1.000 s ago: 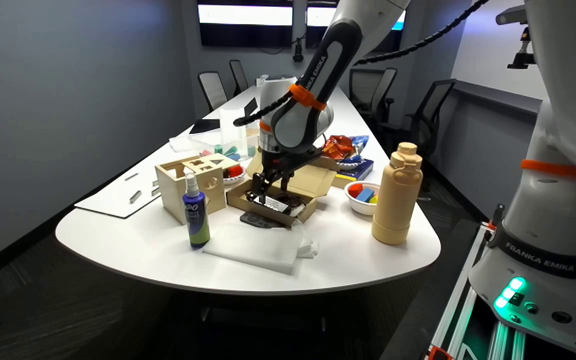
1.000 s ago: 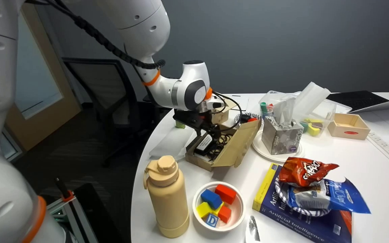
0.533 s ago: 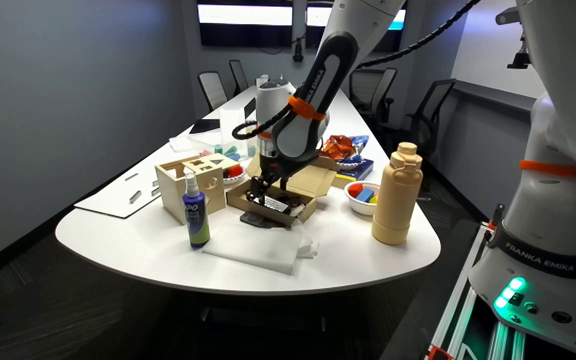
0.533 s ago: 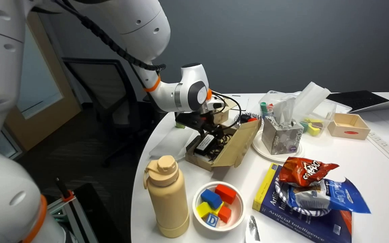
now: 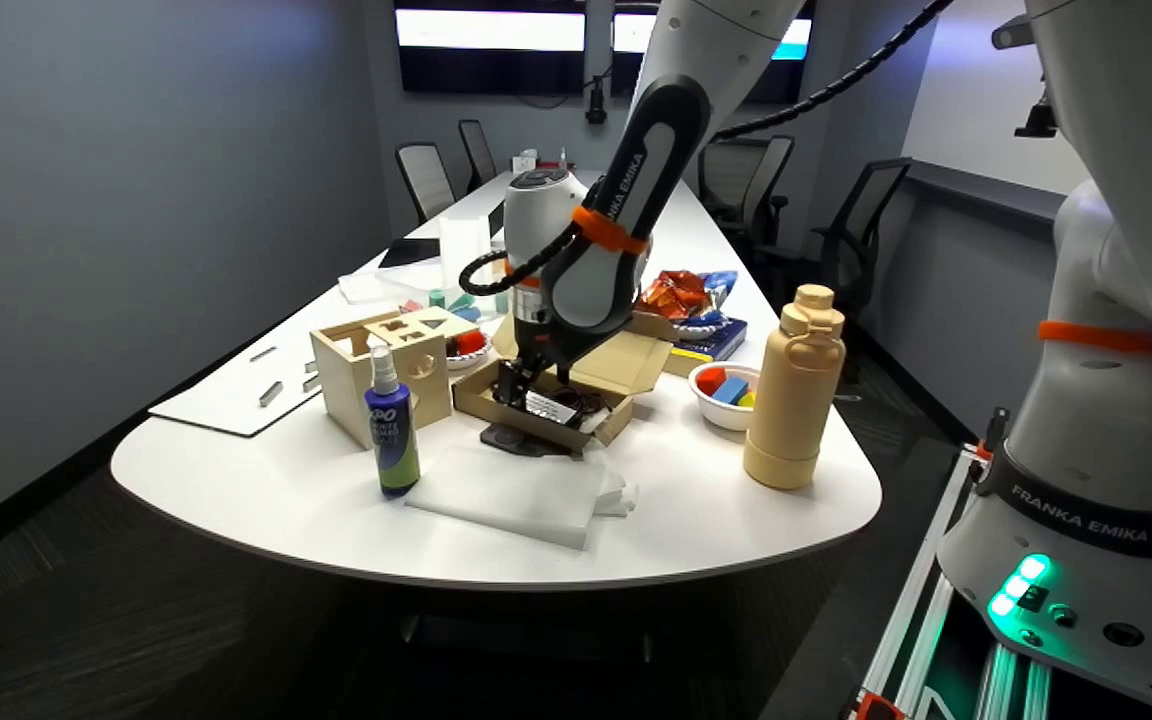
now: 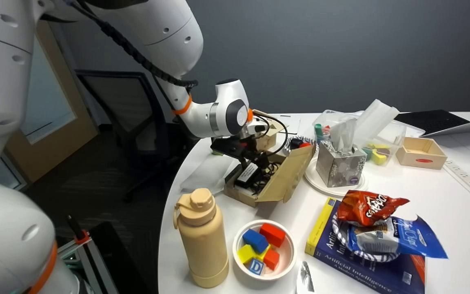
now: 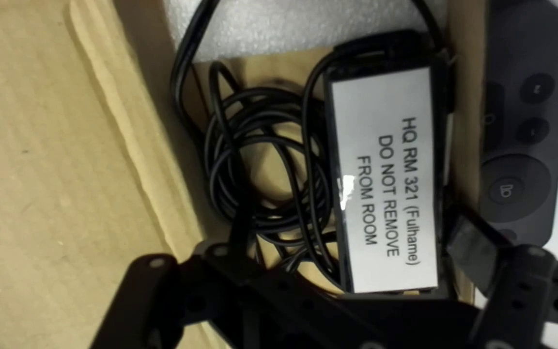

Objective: Take the power pack out of the cardboard box

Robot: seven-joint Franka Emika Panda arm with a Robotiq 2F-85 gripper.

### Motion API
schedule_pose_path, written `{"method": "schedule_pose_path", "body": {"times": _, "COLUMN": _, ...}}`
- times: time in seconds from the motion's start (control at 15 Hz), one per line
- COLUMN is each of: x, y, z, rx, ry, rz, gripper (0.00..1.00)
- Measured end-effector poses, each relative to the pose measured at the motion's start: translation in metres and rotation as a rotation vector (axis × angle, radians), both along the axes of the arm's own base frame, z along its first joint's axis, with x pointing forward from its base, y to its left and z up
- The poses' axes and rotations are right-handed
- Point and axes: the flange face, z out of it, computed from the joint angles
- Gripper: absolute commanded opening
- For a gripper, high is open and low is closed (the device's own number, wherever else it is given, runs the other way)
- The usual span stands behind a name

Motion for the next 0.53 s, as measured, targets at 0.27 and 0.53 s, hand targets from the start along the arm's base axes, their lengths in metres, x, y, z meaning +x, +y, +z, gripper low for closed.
{"method": "schedule_pose_path", "body": {"times": 0.27, "x": -0.001, "y": 0.0, "z": -0.007, "rx": -0.017, "ry": 0.005, "rz": 0.001, "gripper": 1.0}}
{"method": "schedule_pose_path", "body": {"times": 0.53, "x": -0.001, "y": 0.001, "z": -0.013, "rx": -0.027, "ry": 0.009, "rz": 0.0, "gripper": 1.0}}
